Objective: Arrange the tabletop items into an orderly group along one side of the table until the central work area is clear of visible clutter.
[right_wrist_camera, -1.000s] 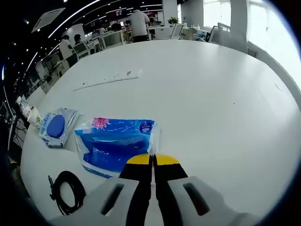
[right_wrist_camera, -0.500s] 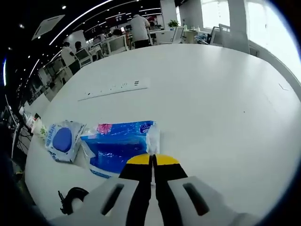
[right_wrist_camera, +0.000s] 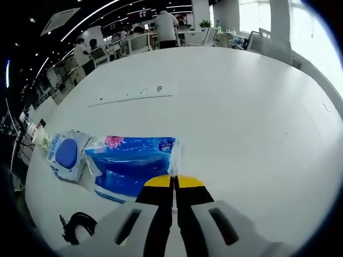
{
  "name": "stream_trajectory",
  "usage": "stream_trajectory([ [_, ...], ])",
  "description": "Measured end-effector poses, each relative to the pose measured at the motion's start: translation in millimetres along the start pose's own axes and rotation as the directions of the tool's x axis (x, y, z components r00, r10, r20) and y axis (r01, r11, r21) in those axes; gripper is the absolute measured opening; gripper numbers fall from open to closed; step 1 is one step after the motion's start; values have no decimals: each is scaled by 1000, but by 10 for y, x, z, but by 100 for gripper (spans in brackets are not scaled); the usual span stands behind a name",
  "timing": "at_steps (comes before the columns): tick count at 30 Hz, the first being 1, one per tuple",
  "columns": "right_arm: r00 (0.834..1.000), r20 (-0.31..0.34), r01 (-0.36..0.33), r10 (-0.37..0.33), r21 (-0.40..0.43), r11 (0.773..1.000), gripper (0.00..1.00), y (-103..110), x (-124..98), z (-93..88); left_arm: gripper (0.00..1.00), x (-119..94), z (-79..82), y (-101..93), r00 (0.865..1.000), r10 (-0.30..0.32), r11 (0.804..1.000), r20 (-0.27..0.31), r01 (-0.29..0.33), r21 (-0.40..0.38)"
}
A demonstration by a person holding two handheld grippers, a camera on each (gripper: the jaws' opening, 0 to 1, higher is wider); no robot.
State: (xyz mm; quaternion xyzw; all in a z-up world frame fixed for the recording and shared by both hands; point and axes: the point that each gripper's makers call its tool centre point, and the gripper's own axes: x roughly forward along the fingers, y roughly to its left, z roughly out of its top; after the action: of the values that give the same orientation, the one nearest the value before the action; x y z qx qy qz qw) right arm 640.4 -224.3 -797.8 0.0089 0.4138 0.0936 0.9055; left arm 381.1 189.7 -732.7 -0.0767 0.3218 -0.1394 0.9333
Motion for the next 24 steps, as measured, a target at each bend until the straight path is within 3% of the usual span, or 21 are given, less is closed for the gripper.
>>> stream_trajectory([
  [12,1000,-11,5,-5,-13,1000,2,-59,40,7,55,14,-16,3,1000,-1,1000,-8,1,-1],
  [17,1000,-23,7,-6,5,1000,13,-93,34,-20,55,17,-10,2,1000,-1,1000,-7,1,1],
  [24,1000,-12,7,-7,24,1000,16,-68,-143,-63,55,17,6,-8,1000,-6,1000,0,6,1],
])
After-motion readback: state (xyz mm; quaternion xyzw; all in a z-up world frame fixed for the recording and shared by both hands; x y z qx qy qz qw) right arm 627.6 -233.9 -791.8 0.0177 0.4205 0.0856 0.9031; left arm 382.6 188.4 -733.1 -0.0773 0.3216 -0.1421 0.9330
